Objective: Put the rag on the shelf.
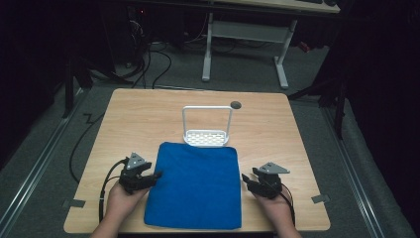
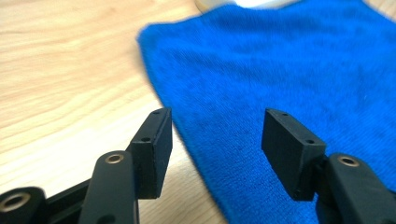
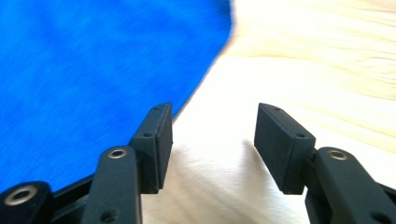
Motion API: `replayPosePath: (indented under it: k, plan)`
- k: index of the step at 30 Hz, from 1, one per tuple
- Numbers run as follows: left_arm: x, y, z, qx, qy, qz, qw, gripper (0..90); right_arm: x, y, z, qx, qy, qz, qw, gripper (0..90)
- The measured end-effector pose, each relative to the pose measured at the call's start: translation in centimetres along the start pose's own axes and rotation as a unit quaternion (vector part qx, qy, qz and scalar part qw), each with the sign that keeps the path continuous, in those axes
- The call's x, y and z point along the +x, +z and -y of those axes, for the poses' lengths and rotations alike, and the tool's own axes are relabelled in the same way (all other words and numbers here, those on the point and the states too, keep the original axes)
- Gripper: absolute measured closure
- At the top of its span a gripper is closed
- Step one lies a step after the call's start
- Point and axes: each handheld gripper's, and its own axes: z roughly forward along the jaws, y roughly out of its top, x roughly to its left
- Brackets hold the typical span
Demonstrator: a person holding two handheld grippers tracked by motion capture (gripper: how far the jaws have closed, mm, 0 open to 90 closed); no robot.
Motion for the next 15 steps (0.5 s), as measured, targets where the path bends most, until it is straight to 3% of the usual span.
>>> replayPosePath:
  k: [1,2,15]
  plan:
    - [0.0,0.0,0.0,0.0,0.0,0.0,1.0,44.1,0.0,0.0,0.0,0.0,0.0,0.0,1.0,47.5]
    - [0.28,0.05,0.26,0.003,-0.012,0.005,0.9999,44.2,-0.12,-0.19,0.05,-0.003,-0.001,0.008,1.0,47.6]
    - [0.51,0.88,0.55,0.014,-0.011,0.007,0.9998,44.2,0.09,-0.15,0.0,-0.009,-0.006,0.006,0.9999,47.5]
